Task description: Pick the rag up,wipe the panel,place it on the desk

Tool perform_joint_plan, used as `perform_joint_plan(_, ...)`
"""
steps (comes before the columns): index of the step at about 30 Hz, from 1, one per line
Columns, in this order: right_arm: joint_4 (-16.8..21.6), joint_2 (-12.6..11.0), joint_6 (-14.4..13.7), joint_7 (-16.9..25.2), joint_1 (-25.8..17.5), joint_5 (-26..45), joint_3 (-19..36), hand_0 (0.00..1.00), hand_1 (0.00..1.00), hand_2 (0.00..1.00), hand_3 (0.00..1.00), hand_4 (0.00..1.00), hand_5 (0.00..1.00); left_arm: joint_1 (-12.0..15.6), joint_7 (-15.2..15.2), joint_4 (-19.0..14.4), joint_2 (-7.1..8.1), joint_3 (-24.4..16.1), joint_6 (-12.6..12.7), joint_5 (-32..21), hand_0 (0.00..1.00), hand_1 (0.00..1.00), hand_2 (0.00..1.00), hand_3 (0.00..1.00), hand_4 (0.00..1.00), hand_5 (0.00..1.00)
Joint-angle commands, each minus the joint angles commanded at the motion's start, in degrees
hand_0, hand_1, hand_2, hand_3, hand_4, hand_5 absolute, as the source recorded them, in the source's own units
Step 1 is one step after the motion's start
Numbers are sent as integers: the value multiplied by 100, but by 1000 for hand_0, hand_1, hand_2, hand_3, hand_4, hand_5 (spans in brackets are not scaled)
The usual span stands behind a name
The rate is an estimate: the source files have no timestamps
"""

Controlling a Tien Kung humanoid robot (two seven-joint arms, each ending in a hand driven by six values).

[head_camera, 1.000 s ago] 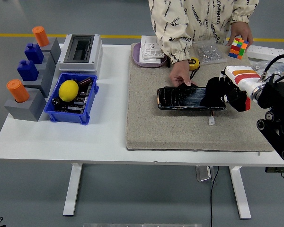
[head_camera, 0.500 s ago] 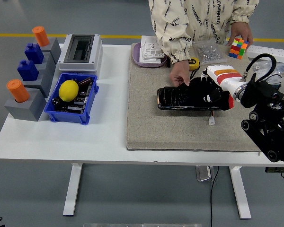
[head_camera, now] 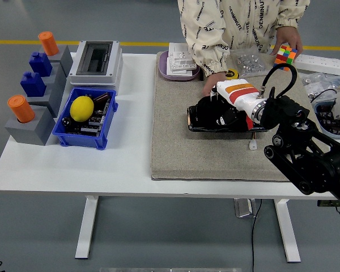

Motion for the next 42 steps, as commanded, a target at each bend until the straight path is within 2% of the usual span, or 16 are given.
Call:
perform_joint_plan(11, 133, 214, 13, -27, 55, 58, -403, 247, 363, 408, 397, 958, 41, 38, 10, 0, 24, 26, 8, -5, 726, 716, 767, 629, 695, 583)
perform_joint_plan(17, 133, 222, 23, -29, 67, 71, -470, 247, 364, 408, 397, 958, 42, 21, 3, 0, 15, 43, 0, -12, 725, 716, 767, 629, 696, 583)
perform_joint_plan(28, -21, -58, 22, -19, 25, 10, -144, 248, 365, 409, 398, 957, 45, 10, -2, 0, 5, 1, 0, 8, 725, 716, 767, 630, 697, 584)
perform_joint_plan(42, -201, -704, 28, -3, -346, -104, 524, 249, 365, 408, 398, 957, 46, -13, -9, 0, -24, -63, -4, 33, 725, 716, 767, 629, 696, 584)
